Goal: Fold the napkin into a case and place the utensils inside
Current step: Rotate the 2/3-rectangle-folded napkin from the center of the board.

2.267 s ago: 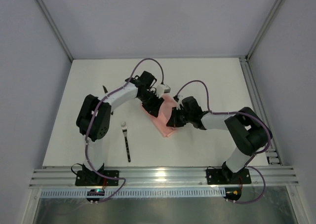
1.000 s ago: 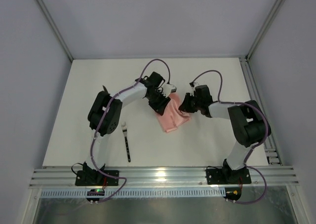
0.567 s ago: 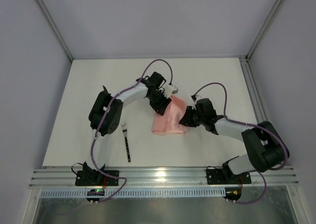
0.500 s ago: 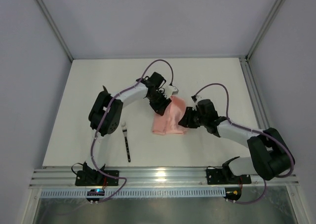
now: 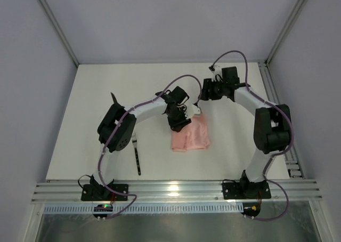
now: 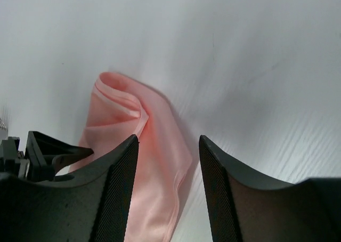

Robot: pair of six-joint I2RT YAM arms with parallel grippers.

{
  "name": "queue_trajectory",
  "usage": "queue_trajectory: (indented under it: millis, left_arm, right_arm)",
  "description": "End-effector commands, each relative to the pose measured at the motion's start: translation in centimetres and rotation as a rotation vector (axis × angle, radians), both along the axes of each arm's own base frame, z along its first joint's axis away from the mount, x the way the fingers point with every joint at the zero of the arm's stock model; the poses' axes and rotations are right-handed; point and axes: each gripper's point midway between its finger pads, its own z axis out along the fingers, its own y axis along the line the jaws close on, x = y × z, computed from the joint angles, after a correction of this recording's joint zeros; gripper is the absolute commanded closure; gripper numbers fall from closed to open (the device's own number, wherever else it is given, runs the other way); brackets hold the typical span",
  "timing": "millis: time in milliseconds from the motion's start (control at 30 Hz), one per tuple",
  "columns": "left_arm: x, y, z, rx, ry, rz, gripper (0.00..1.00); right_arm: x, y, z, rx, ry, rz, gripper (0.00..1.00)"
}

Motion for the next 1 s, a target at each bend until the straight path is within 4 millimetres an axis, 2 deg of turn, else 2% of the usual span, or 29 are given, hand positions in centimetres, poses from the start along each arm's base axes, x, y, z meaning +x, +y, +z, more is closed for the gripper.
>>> queue_trajectory:
  millis: [0,33,67,100,133,167,200,233,300,400,533,767,967]
  left_arm:
    - [-0.9,1.6,-1.3,0.067,0.018,-0.012,0.57]
    - [-0.9,1.7,-1.3,0.073,0.01,-0.016,0.57]
    - [-0.9,1.6,-1.3,0.072,0.007,-0.02,0.57]
    - [-0.9,1.7,-1.3,0.073,0.008,-0.02,0.57]
    - [-0.9,1.6,-1.3,0.073,0.006,-0.026,0.57]
    - [-0.8,1.6,-1.3,0.07,0.006,-0.027,0.57]
    - [-0.8,1.6,-1.3,0.07,0.006,-0.027,0.57]
    - [-0.9,1.5,-1.3,0.068,0.005,-0.028,0.57]
    - [-0.9,1.6,-1.3,0.069,0.007,-0.026,0.57]
    - [-0.9,1.7,-1.5,0.076,0.011,-0.025,0.57]
    - [-1.0,1.7,-1.4,0.07,0.01,-0.023,0.57]
    - [-1.0,1.7,-1.2,0.069,0.008,-0.024,0.57]
    - [-0.9,1.6,-1.2,0.068,0.006,-0.027,0.57]
  right_arm:
    - [2.3,2.1,0.4,-0.019,-0.046,0.237,0.46]
    - [3.1,2.7,1.2,-0.023,-0.051,0.268,0.46]
    - [2.9,3.5,-1.0,-0.04,-0.002,0.316,0.45]
    - [2.9,4.1,-1.6,-0.068,-0.02,0.384,0.45]
    - [2.7,5.4,-1.2,-0.044,-0.022,0.448,0.44]
    - [2.0,6.6,-2.3,-0.022,-0.005,0.509,0.43]
    - [1.8,7.2,-2.5,0.0,-0.01,0.548,0.42]
    - [1.9,7.9,-1.9,0.022,-0.014,0.571,0.41]
    - [1.6,8.6,-2.6,0.031,0.004,0.609,0.37]
    - [1.3,9.6,-2.7,0.029,0.002,0.645,0.36]
    - [1.2,9.3,-3.7,-0.001,0.059,0.623,0.36]
    - [0.6,7.0,-6.9,-0.154,0.172,0.543,0.36]
    - [0.7,6.6,-7.6,-0.206,0.187,0.519,0.36]
